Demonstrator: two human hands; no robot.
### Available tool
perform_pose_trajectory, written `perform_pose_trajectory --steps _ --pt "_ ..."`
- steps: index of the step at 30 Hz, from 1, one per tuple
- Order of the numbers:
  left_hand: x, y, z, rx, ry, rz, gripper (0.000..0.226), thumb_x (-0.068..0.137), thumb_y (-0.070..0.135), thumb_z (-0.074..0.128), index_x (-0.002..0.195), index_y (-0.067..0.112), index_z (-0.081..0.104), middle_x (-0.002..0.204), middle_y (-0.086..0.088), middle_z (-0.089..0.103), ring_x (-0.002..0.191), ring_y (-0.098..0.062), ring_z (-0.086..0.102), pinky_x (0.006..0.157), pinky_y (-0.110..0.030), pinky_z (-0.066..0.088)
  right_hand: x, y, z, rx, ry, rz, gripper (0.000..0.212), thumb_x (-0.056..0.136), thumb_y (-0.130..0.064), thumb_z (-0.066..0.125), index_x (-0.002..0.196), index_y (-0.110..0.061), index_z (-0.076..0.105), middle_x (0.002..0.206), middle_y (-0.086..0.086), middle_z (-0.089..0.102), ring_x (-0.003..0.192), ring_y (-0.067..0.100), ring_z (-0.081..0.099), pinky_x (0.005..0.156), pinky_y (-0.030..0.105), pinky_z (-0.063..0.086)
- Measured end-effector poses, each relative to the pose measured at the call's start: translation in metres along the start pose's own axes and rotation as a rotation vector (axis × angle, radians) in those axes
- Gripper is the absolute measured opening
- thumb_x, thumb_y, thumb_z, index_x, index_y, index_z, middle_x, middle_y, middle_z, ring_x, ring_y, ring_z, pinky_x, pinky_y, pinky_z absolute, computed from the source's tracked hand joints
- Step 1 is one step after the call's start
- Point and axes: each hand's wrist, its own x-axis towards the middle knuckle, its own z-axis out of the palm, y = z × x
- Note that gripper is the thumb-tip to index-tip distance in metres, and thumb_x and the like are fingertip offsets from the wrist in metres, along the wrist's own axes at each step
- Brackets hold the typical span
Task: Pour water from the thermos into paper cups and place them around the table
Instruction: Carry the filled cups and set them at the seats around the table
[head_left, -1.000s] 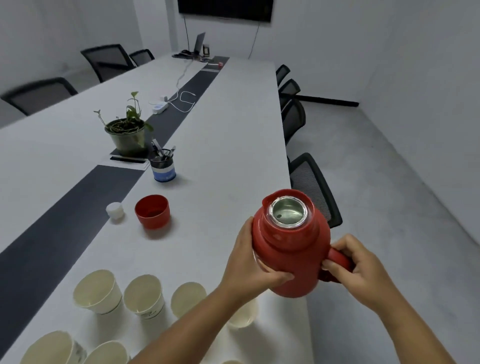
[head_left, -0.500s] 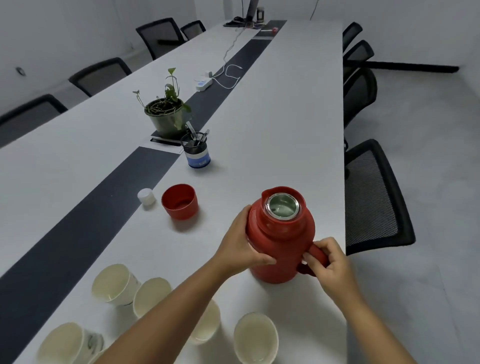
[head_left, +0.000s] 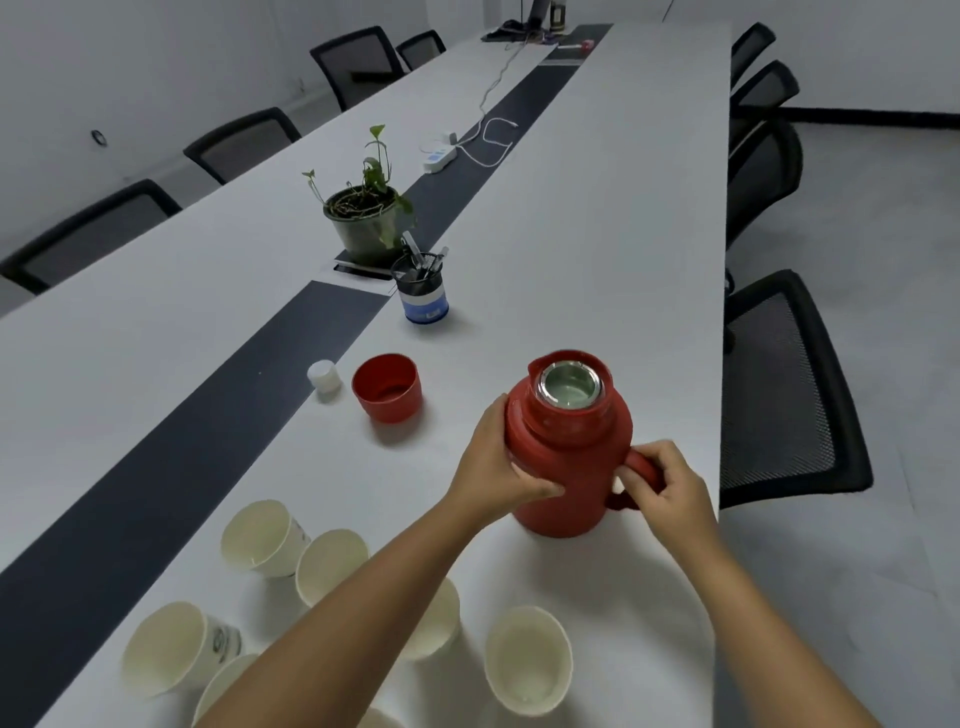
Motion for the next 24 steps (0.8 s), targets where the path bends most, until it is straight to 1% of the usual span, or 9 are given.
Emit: perform_pose_trajectory --steps 2,4,7,11,14,16,18,20,24 --pt "-0.009 0.008 0.000 0.012 0.014 -0.024 0.079 0.052 0.019 0.077 0.123 0.016 0.041 0.120 0.002 0.051 0.108 -0.011 0.051 0.086 -0.020 0.041 0.002 -0.002 0.002 -0.016 -0.002 -0.003 0.028 0.080 -0.003 0.062 0.076 -0.029 0.052 0.075 -0.003 0.061 0.071 0.030 0.063 0.072 0.040 0.053" --pt "-0.025 0.013 -0.002 0.006 0.036 -0.081 0.073 0.065 0.022 0.075 0.127 0.016 0.037 0.127 0.003 0.047 0.115 -0.006 0.048 0.091 -0.023 0.041 -0.005 -0.002 0.002 -0.105 0.046 -0.041 0.018 0.080 -0.007 0.063 0.092 -0.020 0.058 0.092 0.002 0.063 0.083 0.020 0.058 0.077 0.026 0.043" --pt "-0.073 0.014 -0.013 -0.056 0.141 -0.119 0.068 0.081 0.016 0.068 0.138 0.016 0.031 0.143 -0.003 0.039 0.127 -0.009 0.041 0.101 -0.021 0.038 -0.042 0.007 -0.005 -0.080 0.186 -0.040 0.036 0.080 -0.008 0.063 0.115 -0.011 0.052 0.115 0.003 0.054 0.104 0.015 0.049 0.085 0.022 0.038" --pt "-0.180 0.006 -0.027 -0.245 0.401 -0.011 0.030 0.075 0.025 0.063 0.103 0.035 0.056 0.098 0.009 0.068 0.094 0.000 0.062 0.082 -0.010 0.047 -0.137 0.019 -0.007 0.011 0.074 -0.032 0.054 0.079 0.002 0.061 0.098 -0.047 0.050 0.105 -0.023 0.056 0.099 0.008 0.054 0.085 0.006 0.042" --pt "-0.255 -0.022 -0.018 -0.258 0.511 -0.142 0.019 0.070 0.034 0.061 0.085 0.044 0.065 0.075 0.001 0.069 0.074 -0.001 0.063 0.072 -0.009 0.048 -0.208 0.029 0.008 -0.026 -0.161 0.015 0.063 0.072 0.006 0.067 0.098 -0.049 0.051 0.103 -0.028 0.058 0.101 0.003 0.055 0.085 0.004 0.040" --pt "-0.291 -0.050 -0.005 -0.225 0.548 -0.278 0.027 0.073 0.018 0.070 0.077 0.044 0.067 0.069 0.002 0.069 0.067 0.001 0.061 0.067 -0.010 0.048 -0.242 0.036 0.021 -0.076 -0.305 0.075 0.058 0.070 -0.001 0.072 0.106 -0.039 0.047 0.113 -0.017 0.054 0.106 0.012 0.054 0.086 0.001 0.036" --pt "-0.312 -0.079 0.005 -0.198 0.534 -0.413 0.038 0.073 -0.002 0.071 0.073 0.036 0.067 0.066 0.002 0.066 0.065 -0.001 0.060 0.067 -0.020 0.046 -0.265 0.042 0.035 -0.084 -0.428 0.159 0.070 0.065 -0.004 0.077 0.112 -0.038 0.037 0.122 -0.015 0.046 0.110 0.006 0.049 0.088 -0.001 0.032" --pt "-0.317 -0.100 0.010 -0.217 0.479 -0.545 0.036 0.071 0.000 0.073 0.089 0.030 0.060 0.077 0.005 0.060 0.073 -0.009 0.059 0.069 -0.024 0.043 -0.276 0.044 0.049 -0.063 -0.470 0.228 0.085 0.059 -0.006 0.081 0.117 -0.040 0.029 0.125 -0.019 0.040 0.112 -0.001 0.044 0.089 0.000 0.031" --pt "-0.295 -0.124 0.007 -0.224 0.371 -0.610 0.073 0.062 0.007 0.081 0.121 0.023 0.040 0.113 0.005 0.049 0.098 -0.010 0.052 0.087 -0.025 0.040 -0.280 0.045 0.077 -0.033 -0.381 0.292 0.096 0.052 -0.006 0.085 0.126 -0.030 0.027 0.126 -0.011 0.042 0.118 0.006 0.041 0.093 0.014 0.029"
